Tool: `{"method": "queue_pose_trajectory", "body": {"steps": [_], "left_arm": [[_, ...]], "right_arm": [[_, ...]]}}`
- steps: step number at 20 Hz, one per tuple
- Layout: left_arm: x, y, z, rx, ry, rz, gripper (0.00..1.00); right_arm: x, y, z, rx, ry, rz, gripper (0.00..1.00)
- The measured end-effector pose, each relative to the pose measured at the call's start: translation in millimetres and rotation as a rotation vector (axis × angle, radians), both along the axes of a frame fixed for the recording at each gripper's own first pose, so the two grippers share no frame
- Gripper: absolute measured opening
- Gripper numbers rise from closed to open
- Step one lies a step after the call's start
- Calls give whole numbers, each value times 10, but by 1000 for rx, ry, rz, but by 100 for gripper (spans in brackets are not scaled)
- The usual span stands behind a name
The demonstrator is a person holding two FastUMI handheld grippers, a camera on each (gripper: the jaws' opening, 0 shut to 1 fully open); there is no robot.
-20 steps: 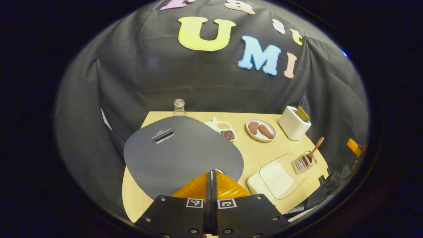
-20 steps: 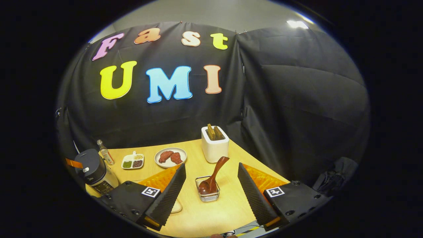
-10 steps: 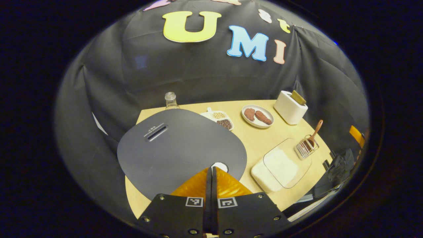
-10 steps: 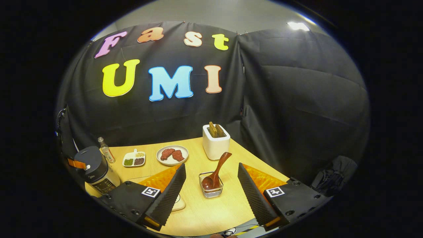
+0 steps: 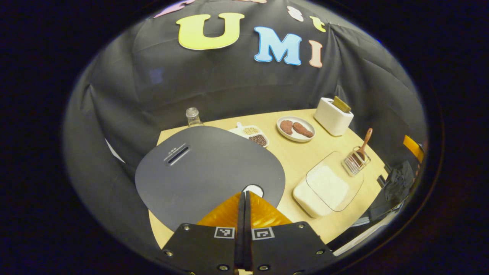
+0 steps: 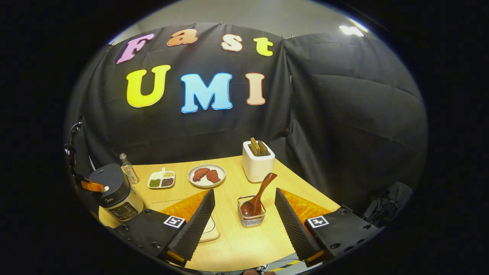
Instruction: Close the left gripper, press the button to open the rice cooker; take a wooden spoon from the chopstick holder with the right hand, scoop a spoonful of rice and pour it into the rice cooker, then put the wooden spoon back into the chopstick holder.
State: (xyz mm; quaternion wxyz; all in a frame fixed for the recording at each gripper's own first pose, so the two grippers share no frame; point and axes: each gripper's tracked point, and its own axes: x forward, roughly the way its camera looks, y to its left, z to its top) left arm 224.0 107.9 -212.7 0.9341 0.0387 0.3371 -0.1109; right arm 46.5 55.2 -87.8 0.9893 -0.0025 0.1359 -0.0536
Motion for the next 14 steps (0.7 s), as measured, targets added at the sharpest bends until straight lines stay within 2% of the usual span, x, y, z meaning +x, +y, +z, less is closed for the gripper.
{"method": "queue_pose_trajectory", "body": {"steps": [1, 4, 7, 8, 10, 14], "left_arm": [[12, -9, 45, 0, -27, 7, 0], [-17, 2, 285, 54, -122, 37, 2], [18, 112, 950, 123, -336, 116, 1], [9, 154, 1234, 134, -408, 150, 1], [-102, 183, 1734, 118, -505, 189, 1], [-295, -57, 2200, 3, -584, 195, 1]], "right_arm": [[16, -9, 5, 0, -2, 4, 100], [76, -87, 54, 11, -11, 4, 100], [212, -122, 37, 41, -5, 12, 97], [259, -130, 19, 49, 1, 18, 100], [364, -159, 31, 54, 3, 31, 100], [593, -218, 51, 41, 8, 71, 100]]}}
